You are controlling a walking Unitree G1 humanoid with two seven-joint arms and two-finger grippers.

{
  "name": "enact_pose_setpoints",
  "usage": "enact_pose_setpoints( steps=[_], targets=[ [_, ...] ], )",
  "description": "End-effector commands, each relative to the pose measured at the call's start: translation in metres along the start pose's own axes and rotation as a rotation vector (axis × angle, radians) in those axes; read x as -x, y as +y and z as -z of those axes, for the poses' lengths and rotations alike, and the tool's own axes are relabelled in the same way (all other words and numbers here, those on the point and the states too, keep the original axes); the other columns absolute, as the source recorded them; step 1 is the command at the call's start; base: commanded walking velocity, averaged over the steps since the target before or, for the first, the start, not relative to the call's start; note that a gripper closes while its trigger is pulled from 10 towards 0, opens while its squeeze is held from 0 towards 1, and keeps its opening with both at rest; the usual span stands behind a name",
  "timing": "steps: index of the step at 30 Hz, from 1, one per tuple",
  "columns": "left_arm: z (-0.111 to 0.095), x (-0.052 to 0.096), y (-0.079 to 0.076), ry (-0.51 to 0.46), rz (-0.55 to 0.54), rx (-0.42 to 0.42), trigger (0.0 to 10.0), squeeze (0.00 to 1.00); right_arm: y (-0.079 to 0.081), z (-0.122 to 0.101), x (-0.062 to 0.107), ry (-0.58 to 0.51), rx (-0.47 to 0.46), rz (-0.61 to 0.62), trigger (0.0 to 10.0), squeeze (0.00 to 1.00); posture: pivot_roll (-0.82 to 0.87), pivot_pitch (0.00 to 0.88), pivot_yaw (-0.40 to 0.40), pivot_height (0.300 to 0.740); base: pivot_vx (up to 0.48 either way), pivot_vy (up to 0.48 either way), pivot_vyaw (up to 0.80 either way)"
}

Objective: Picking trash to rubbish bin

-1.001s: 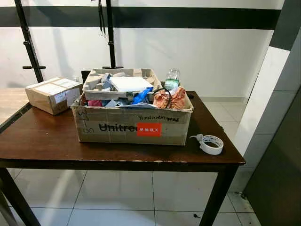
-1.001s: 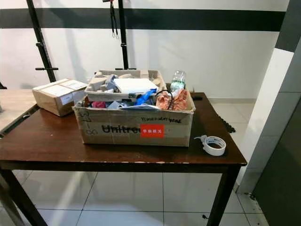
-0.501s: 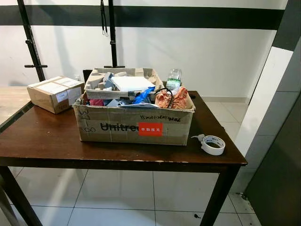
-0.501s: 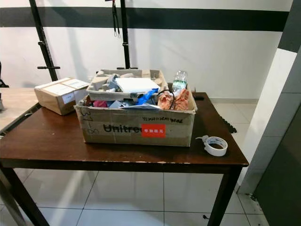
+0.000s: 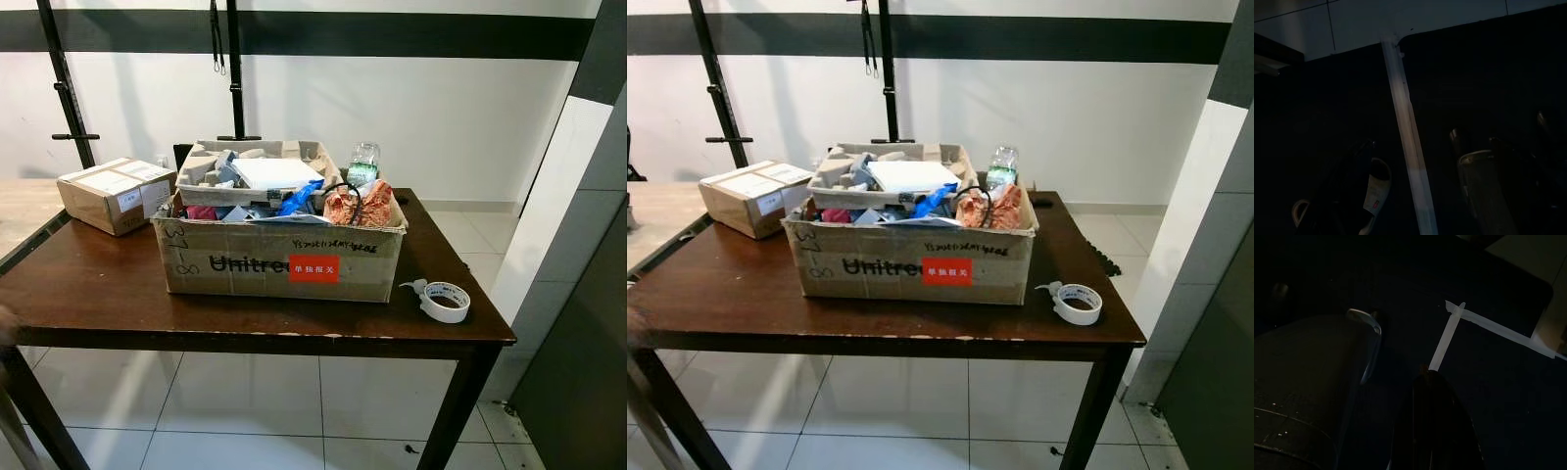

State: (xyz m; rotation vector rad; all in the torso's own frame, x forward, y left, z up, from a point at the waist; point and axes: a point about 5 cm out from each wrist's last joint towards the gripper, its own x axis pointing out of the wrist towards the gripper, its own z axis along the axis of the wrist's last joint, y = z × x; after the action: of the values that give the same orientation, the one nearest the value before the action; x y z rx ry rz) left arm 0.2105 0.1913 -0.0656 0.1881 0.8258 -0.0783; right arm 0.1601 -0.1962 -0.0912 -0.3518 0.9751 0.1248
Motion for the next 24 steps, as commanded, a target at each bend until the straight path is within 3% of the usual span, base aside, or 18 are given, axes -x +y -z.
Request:
enact_pose_setpoints(
  steps=[1,24],
  targets=[
    [0.0048,0.001,0.0013,0.019,0.0,-0.011,10.0,0.0,0.0034,0.012,0.0021,0.048,0.0,-0.005,10.0,0.0,-0.08,0.107,-0.004,0.74,0.0,0.0,0.0],
    [0.0044,0.0008,0.0009,0.019,0.0,-0.024,10.0,0.0,-0.0007,0.0116,0.0023,0.04,-0.001,-0.005,10.0,0.0,-0.08,0.105,-0.005,0.74,0.0,0.0,0.0]
  ],
)
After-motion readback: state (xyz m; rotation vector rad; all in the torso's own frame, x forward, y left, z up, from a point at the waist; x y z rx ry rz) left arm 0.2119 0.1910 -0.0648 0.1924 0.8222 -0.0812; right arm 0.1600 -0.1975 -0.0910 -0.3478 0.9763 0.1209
